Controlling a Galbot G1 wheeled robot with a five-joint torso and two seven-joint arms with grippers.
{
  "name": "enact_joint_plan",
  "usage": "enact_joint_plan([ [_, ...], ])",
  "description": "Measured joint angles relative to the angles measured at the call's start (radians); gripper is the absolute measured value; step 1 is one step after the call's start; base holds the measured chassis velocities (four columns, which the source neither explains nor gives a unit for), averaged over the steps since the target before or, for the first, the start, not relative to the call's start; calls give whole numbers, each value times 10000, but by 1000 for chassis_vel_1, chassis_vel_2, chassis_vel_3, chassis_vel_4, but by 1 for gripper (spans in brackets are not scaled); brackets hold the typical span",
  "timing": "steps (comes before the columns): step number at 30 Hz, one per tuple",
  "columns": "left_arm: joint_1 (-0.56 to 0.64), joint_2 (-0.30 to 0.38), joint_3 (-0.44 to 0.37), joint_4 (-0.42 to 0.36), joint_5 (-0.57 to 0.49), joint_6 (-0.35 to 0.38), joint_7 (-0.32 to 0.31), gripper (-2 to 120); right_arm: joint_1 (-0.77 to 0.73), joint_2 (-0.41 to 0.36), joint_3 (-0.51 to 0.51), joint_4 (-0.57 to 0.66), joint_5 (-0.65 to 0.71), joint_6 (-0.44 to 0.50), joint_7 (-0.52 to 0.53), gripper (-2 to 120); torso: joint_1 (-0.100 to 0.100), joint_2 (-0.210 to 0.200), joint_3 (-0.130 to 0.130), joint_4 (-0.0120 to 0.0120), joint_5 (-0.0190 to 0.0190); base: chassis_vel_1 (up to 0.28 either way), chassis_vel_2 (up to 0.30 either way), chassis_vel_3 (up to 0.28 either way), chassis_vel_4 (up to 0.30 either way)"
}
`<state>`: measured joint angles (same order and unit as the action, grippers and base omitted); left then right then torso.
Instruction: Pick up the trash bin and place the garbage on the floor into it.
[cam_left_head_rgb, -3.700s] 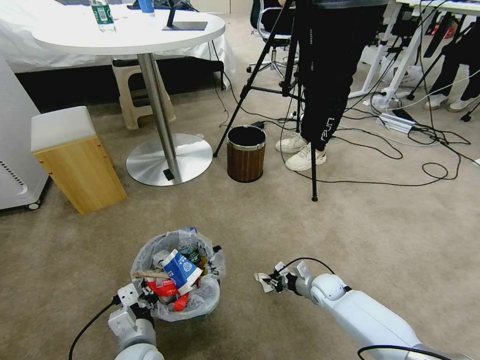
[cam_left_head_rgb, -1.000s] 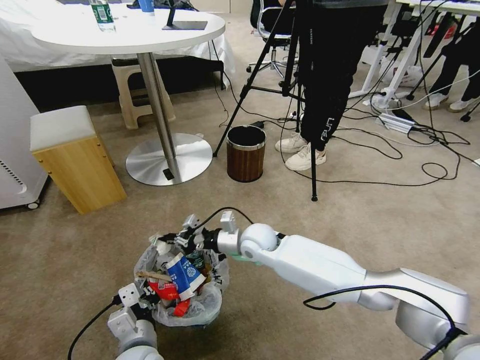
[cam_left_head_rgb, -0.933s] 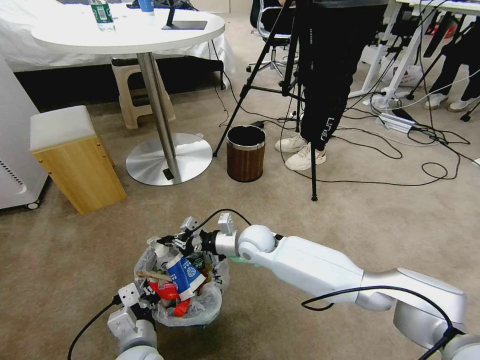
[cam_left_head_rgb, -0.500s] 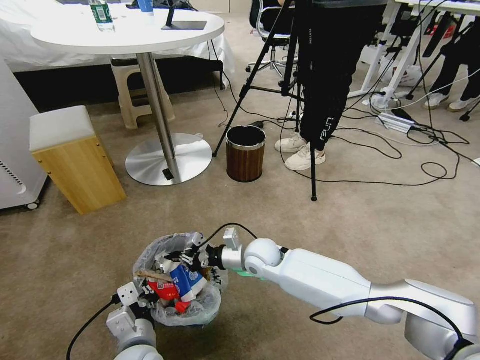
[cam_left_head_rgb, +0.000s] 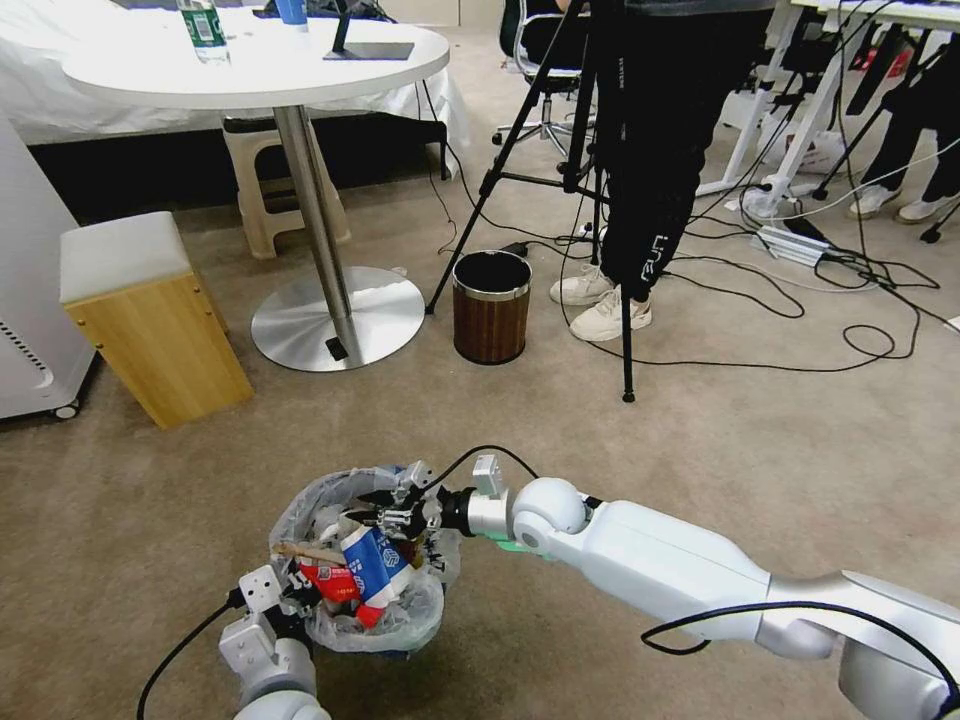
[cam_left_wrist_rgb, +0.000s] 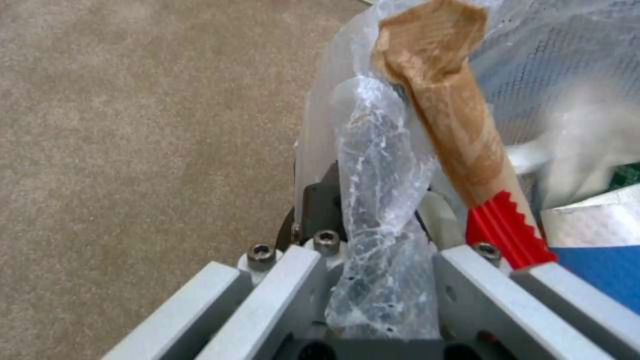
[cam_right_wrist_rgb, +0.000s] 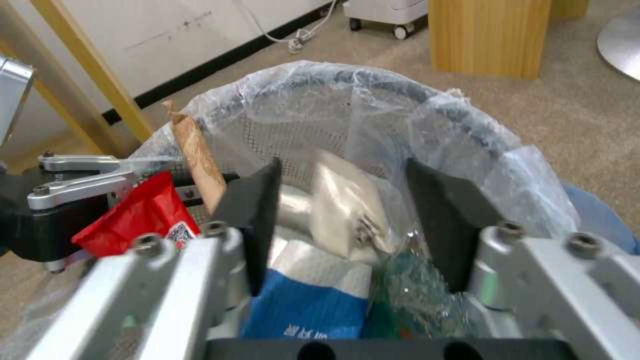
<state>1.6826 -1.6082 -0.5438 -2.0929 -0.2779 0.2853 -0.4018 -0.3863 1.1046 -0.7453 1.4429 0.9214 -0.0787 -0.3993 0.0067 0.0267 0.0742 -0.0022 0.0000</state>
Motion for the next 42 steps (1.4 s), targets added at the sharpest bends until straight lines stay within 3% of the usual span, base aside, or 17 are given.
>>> enact_joint_plan([
  [9,89,0,8,-47,62,7,2,1,-226,-127,325,210,82,-4,226,81,0,0,0,0,0,0,0,0,0],
  [14,-98,26,-115,-189,-382,436,-84,1,-442,-379,1162,730,360,43,361,99,0,0,0,0,-1,0,0,0,0],
  [16,-130,45,-129,-222,-475,509,-99,1,-453,-433,1257,819,399,61,373,99,0,0,0,0,-2,0,0,0,0],
  [22,-776,738,-449,-541,-2180,1745,-563,1,-832,-1323,2717,2017,833,202,619,100,1,0,0,0,-2,0,0,0,0],
  [29,-1417,1479,-648,-548,-3886,2444,-1175,1,-1335,-1954,3816,2781,894,258,670,100,0,0,0,-1,0,0,0,0,0],
  [30,-1664,1733,-697,-401,-4464,2575,-1408,1,-1501,-2109,4119,3002,897,272,675,100,0,0,1,-2,0,0,0,0,0],
  [35,-2225,2183,-707,-53,-5357,2792,-1878,1,-1738,-2399,4607,3360,918,329,687,100,1,0,0,0,3,0,0,0,0],
  [42,-3494,3181,-533,1236,-6711,2913,-2550,1,-2167,-3031,5612,3849,1029,431,686,100,1,0,0,0,-1,0,0,0,0],
])
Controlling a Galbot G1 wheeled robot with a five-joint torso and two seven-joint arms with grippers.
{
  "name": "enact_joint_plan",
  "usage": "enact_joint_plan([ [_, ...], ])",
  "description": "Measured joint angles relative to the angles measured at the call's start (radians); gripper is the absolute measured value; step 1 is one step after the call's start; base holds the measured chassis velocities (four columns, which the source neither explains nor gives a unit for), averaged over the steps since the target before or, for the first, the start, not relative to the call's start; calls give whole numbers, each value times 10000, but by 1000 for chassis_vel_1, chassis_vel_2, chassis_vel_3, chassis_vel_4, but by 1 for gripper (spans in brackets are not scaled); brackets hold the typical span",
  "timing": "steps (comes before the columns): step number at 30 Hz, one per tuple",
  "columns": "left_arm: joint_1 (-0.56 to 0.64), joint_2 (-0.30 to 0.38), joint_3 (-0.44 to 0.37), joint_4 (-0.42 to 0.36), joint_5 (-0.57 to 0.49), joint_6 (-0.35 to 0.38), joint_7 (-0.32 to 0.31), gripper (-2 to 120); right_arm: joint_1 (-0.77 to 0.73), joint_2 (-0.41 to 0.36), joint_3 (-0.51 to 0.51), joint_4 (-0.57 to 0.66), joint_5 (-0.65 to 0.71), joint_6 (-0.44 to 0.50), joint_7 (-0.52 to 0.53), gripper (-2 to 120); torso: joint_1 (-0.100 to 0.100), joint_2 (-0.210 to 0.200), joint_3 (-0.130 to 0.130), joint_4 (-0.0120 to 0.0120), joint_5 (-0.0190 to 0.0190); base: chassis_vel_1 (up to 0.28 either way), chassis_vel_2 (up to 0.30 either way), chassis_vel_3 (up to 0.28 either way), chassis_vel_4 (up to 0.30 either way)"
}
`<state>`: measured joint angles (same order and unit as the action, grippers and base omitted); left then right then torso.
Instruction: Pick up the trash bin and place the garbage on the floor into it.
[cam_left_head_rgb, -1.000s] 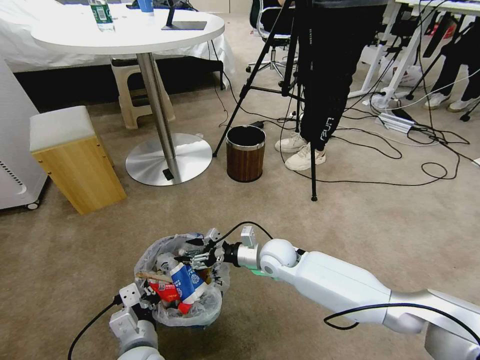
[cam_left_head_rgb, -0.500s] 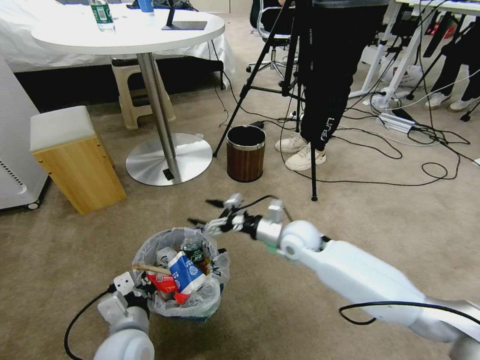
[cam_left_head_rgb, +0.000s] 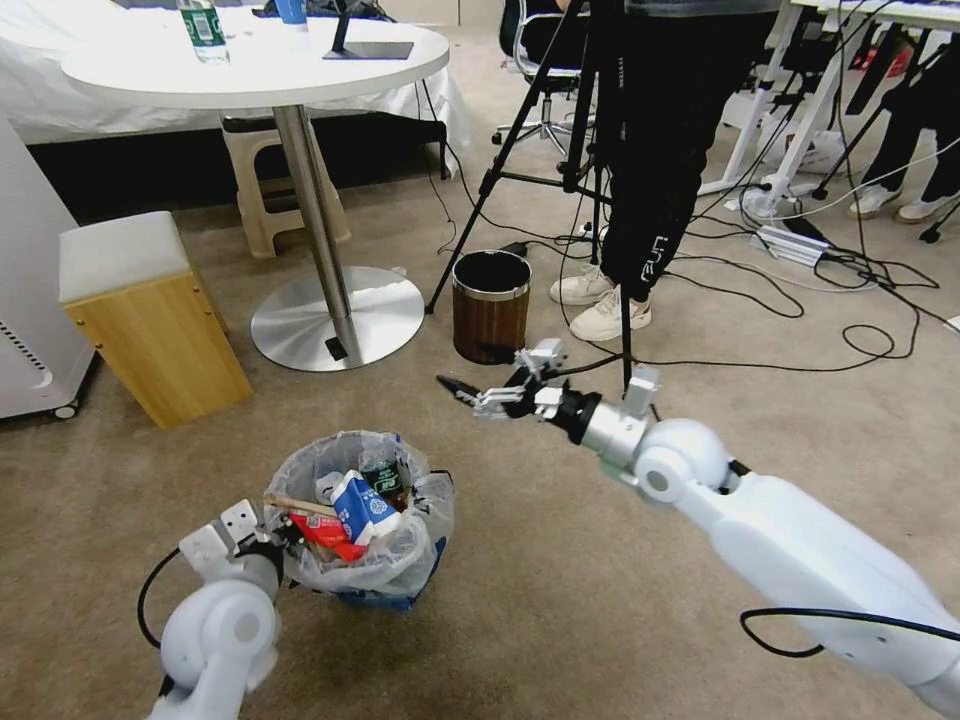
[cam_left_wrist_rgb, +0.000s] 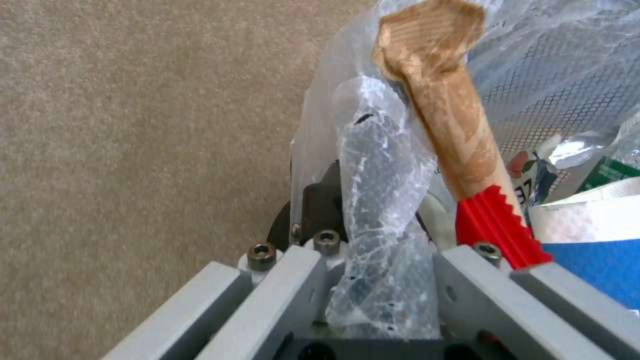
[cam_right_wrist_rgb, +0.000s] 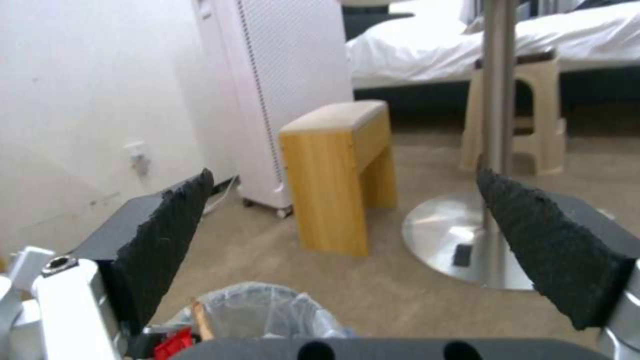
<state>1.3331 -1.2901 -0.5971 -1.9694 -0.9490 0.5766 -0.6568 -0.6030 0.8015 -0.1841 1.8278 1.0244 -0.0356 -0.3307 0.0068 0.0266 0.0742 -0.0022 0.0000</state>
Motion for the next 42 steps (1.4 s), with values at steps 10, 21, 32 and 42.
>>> enact_joint_plan([
  [10,-750,632,219,1137,-686,51,-353,1,-338,-207,567,104,-17,160,-45,100,-2,1,-1,2,6,0,0,0,0],
  [21,-897,703,376,1505,-760,9,-576,1,-239,0,421,-111,-74,319,-96,100,-5,8,-6,1,11,0,0,0,0],
  [32,-438,691,359,617,-536,52,-615,40,-71,259,138,-350,-165,474,-235,100,0,-3,4,-2,-7,0,0,0,0],
  [42,-462,636,337,360,-330,-139,-519,74,-87,295,115,-365,-238,557,-276,100,0,-3,1,-1,-2,0,0,0,0],
])
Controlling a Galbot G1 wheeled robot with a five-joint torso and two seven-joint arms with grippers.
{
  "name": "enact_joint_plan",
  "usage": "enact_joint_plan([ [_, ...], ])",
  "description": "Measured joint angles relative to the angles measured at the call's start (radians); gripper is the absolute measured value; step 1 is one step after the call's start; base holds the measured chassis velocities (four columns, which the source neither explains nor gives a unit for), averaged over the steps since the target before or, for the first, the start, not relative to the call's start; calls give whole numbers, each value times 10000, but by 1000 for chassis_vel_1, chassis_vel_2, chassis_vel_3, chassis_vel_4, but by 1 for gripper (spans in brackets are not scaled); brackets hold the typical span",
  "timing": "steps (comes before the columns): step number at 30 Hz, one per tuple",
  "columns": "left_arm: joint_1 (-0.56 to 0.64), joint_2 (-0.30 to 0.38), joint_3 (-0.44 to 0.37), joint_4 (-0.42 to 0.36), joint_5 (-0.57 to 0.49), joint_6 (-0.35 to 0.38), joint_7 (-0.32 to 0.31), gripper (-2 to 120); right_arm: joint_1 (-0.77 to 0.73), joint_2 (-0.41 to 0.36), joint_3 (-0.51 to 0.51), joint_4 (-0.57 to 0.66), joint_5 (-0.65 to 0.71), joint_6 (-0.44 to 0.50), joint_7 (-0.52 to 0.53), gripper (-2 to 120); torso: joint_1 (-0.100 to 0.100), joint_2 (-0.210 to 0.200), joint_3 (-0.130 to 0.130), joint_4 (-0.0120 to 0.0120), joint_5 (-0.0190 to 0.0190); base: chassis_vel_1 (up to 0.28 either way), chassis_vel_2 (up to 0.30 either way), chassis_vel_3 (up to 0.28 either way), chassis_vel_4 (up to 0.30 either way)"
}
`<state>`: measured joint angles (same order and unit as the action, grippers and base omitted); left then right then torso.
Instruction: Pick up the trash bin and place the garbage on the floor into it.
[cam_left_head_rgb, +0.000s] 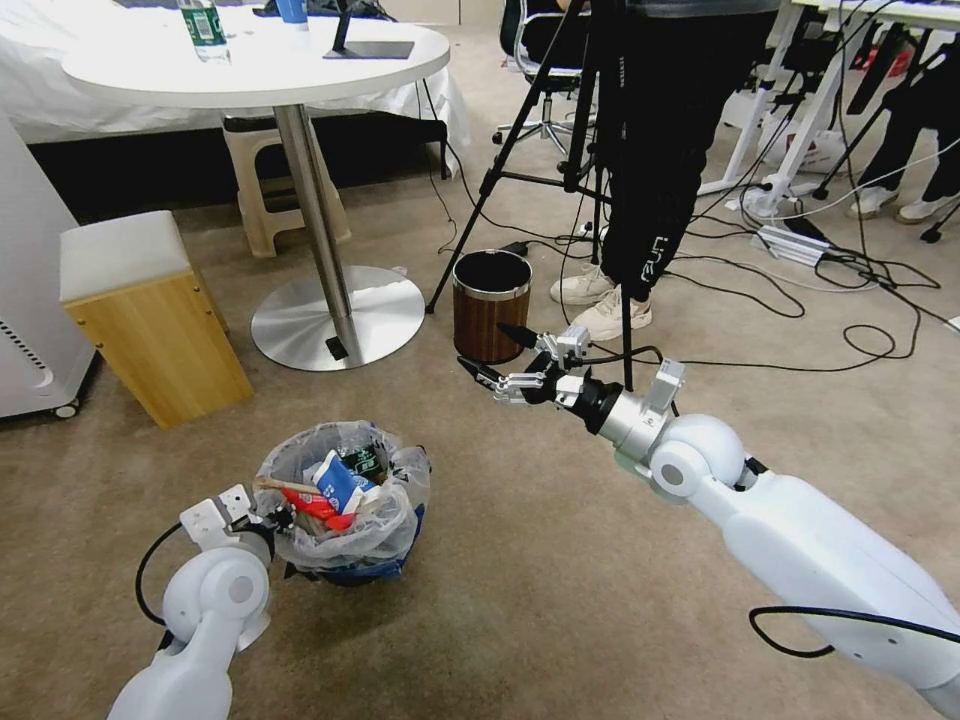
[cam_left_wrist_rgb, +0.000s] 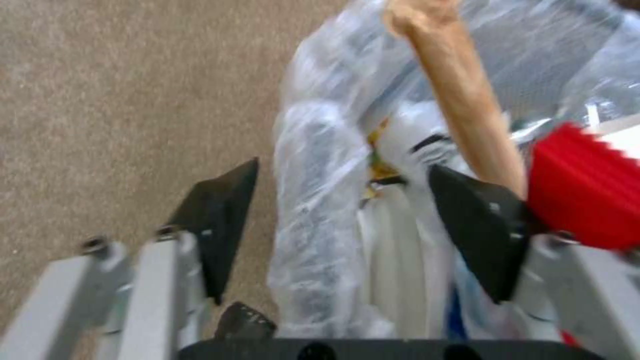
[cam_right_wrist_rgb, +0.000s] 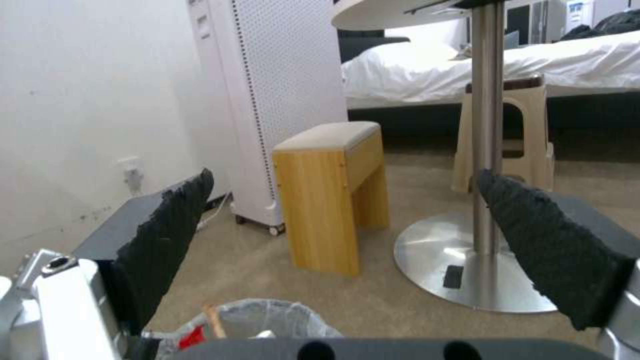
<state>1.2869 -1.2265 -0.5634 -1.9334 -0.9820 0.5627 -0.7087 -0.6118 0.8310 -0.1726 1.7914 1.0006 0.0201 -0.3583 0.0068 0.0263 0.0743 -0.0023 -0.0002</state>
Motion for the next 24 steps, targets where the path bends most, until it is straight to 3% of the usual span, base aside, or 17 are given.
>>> enact_joint_plan([
  [5,-117,-76,31,-29,140,-132,73,89,-67,32,8,17,-72,79,-7,100,0,0,0,1,2,0,0,0,0],
  [15,-675,-129,27,393,653,-738,546,93,-72,63,56,26,-115,150,40,100,0,2,0,1,2,0,0,0,0],
  [20,-932,-121,12,556,1202,-1209,1124,97,-114,151,215,5,-139,150,701,100,0,2,0,0,1,0,0,0,0],
  [24,-858,54,-84,256,1739,-1566,1709,99,-156,344,585,10,-184,116,1957,100,0,3,0,1,3,0,0,0,0],
])
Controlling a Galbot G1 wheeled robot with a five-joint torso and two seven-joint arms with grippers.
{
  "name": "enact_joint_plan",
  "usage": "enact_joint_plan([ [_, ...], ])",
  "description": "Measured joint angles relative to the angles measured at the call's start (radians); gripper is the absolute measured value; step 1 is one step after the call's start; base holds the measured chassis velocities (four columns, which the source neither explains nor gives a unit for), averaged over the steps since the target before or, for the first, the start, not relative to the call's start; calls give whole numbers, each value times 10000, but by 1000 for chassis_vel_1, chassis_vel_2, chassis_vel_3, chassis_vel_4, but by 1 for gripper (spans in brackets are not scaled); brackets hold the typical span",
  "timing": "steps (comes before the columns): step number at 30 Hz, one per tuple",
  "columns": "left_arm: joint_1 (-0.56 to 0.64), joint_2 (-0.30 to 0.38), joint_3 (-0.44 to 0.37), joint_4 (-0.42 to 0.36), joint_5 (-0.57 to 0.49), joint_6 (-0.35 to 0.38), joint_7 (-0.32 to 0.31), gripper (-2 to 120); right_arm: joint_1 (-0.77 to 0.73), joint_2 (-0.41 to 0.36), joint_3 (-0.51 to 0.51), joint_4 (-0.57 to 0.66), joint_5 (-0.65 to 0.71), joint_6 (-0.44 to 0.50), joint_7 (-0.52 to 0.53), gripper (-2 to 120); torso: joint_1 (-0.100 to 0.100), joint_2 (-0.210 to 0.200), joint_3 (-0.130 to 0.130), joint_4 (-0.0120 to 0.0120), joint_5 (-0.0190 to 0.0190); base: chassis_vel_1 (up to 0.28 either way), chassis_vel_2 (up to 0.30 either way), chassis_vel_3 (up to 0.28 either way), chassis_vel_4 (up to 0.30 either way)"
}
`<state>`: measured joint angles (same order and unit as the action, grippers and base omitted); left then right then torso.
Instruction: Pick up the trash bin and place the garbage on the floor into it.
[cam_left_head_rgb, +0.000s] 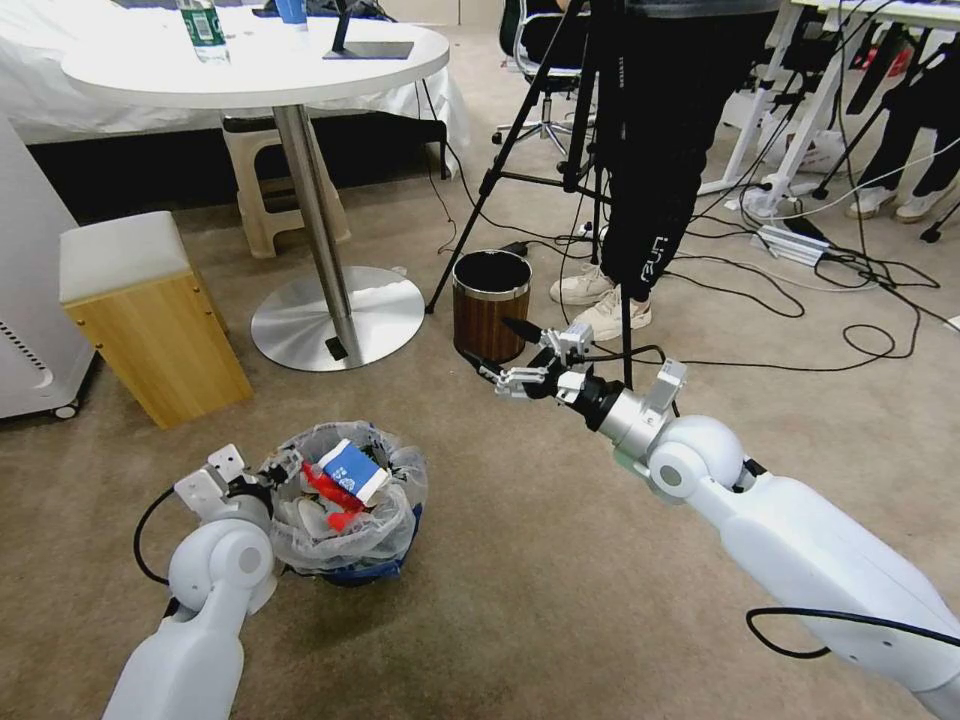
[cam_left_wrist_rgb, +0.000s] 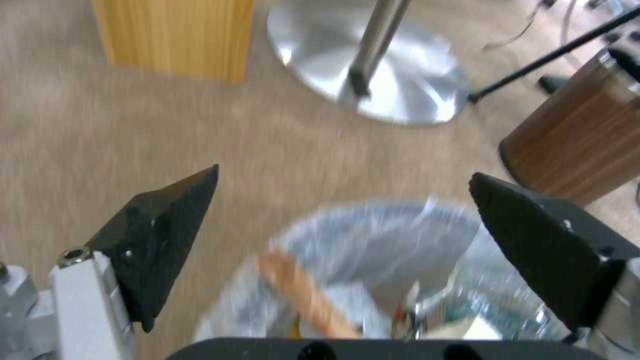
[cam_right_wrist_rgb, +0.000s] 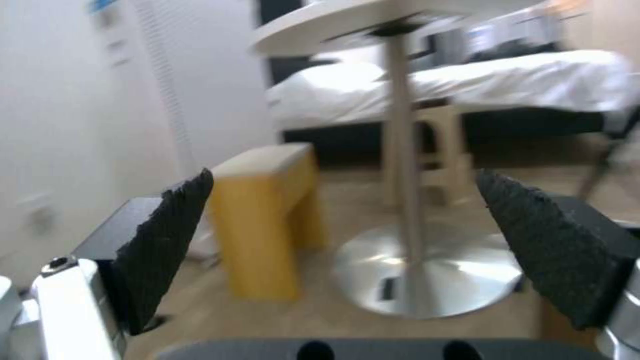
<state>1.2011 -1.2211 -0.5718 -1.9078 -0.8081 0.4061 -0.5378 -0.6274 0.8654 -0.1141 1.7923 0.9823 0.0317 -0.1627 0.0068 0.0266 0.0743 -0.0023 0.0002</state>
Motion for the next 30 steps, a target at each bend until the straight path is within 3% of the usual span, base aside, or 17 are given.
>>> enact_joint_plan([
  [3,227,121,-74,-349,431,-161,377,100,-62,182,568,-15,-236,-6,861,100,0,1,-1,1,0,0,0,0,0],
  [4,451,180,-122,-699,614,-183,554,100,-109,325,1257,-7,-493,-26,1621,100,0,2,-2,1,0,0,0,0,0],
  [5,451,180,-122,-699,614,-183,554,100,-109,325,1257,-7,-493,-26,1621,100,0,2,-2,1,0,0,0,0,0],
  [7,654,203,-211,-1060,866,-189,713,100,-102,460,2259,-77,-843,-91,2353,100,0,2,-2,1,0,0,0,0,0],
  [13,1108,234,-426,-1561,1148,-184,887,100,-339,476,3576,-24,-1097,158,2713,100,0,2,-2,0,0,0,0,0,0],
  [16,1735,233,-607,-2086,1406,-192,977,100,-1066,385,4991,188,-1524,258,2823,100,-2,2,-2,2,0,0,0,0,0],
  [17,1735,233,-607,-2086,1406,-192,977,100,-1066,385,4991,188,-1524,258,2823,100,-2,2,-2,2,0,0,0,0,0],
  [20,2422,275,-791,-2707,1708,-194,1121,100,-2420,218,6494,537,-1774,202,2859,100,-2,2,-3,-2,5,0,0,0,0],
  [30,3890,10,-1031,-4167,2813,-434,1529,100,-5230,597,9095,1718,-2407,608,2830,100,-3,3,-4,-1,-1,0,0,0,0],
])
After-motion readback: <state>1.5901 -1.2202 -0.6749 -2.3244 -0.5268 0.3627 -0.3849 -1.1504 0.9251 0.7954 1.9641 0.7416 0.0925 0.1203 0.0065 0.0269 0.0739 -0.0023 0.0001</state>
